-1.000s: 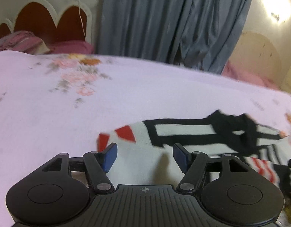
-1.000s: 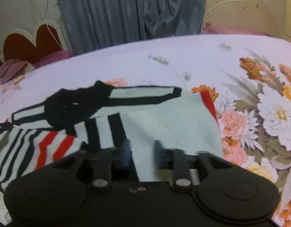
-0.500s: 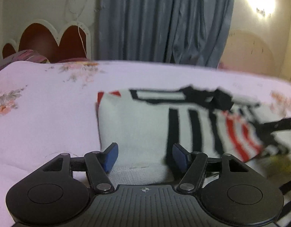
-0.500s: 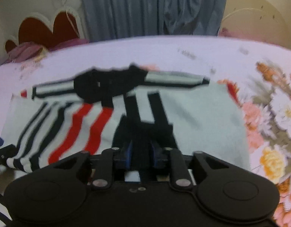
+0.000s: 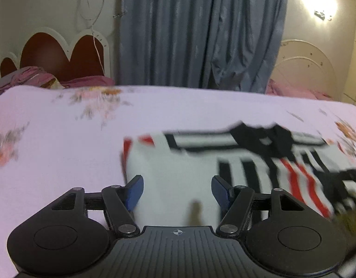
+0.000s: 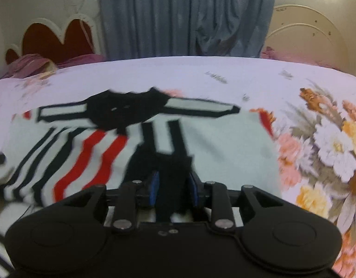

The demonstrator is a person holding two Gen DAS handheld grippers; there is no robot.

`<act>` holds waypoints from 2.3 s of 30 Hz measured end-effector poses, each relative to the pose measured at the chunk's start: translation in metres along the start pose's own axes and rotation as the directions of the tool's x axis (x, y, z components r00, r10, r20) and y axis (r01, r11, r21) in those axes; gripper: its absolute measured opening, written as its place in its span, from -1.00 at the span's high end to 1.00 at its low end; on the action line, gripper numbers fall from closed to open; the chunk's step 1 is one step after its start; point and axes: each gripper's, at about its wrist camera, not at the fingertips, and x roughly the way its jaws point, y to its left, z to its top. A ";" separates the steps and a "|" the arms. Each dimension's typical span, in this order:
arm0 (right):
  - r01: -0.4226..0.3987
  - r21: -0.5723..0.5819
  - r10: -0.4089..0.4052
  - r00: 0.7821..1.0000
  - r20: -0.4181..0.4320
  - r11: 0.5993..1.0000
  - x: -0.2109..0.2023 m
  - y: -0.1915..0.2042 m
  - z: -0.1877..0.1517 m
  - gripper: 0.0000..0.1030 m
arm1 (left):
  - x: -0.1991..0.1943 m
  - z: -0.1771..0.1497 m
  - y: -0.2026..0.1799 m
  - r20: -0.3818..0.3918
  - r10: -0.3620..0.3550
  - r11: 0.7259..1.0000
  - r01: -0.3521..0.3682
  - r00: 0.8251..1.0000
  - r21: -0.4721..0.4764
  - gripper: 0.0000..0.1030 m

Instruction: Fold small clothes

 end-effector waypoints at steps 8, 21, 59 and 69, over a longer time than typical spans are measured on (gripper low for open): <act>-0.031 -0.008 0.031 0.999 -0.044 0.999 0.042 -0.004 0.018 0.48 | 0.088 0.015 0.011 -0.131 -0.044 0.999 0.044 0.990 0.002 -0.49; -0.133 -0.042 0.133 0.991 -0.007 0.990 0.027 0.051 0.014 0.39 | 0.044 0.002 -0.099 -0.086 -0.074 0.996 0.079 0.994 0.050 -0.49; -0.126 0.001 0.126 0.992 -0.002 0.992 -0.158 -0.057 -0.119 0.06 | -0.170 -0.129 -0.074 -0.095 0.142 0.986 -0.132 0.985 0.102 -0.81; -0.195 0.184 0.213 0.973 -0.086 0.963 -0.197 -0.109 -0.202 0.06 | -0.230 -0.200 -0.035 -0.187 0.081 0.990 -0.101 0.979 -0.103 -0.50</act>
